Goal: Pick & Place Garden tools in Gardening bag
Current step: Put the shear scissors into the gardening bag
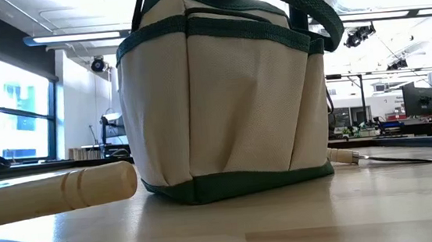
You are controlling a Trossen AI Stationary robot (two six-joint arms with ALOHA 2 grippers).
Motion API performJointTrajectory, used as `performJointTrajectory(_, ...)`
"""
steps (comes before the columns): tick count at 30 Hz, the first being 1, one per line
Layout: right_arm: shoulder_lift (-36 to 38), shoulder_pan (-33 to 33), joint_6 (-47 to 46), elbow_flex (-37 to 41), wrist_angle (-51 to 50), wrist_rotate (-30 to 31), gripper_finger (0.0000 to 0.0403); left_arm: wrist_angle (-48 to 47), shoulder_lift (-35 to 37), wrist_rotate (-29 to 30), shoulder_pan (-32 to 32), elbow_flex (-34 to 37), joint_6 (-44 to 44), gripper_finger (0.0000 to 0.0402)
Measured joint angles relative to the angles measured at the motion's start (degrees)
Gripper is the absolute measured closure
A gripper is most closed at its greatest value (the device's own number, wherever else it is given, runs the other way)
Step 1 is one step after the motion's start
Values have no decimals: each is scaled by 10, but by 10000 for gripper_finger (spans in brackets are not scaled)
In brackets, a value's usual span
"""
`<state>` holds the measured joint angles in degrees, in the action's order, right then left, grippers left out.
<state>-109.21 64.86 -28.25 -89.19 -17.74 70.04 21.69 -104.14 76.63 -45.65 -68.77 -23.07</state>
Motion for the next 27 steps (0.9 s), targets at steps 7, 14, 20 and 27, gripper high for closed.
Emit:
performJointTrajectory(7, 0, 1, -2, 0, -1, -2, 334, -31, 0, 7, -1, 0, -27, 358)
performJointTrajectory(14, 0, 8, -4, 0, -1, -6, 334, -97, 0, 9, -1, 0, -100, 358)
performJointTrajectory(20, 0, 8, -6, 0, -1, -6, 334, -125, 0, 14, -5, 0, -134, 358)
performJointTrajectory(27, 0, 8, -5, 0, -1, -6, 334, -127, 0, 37, -4, 0, -133, 358)
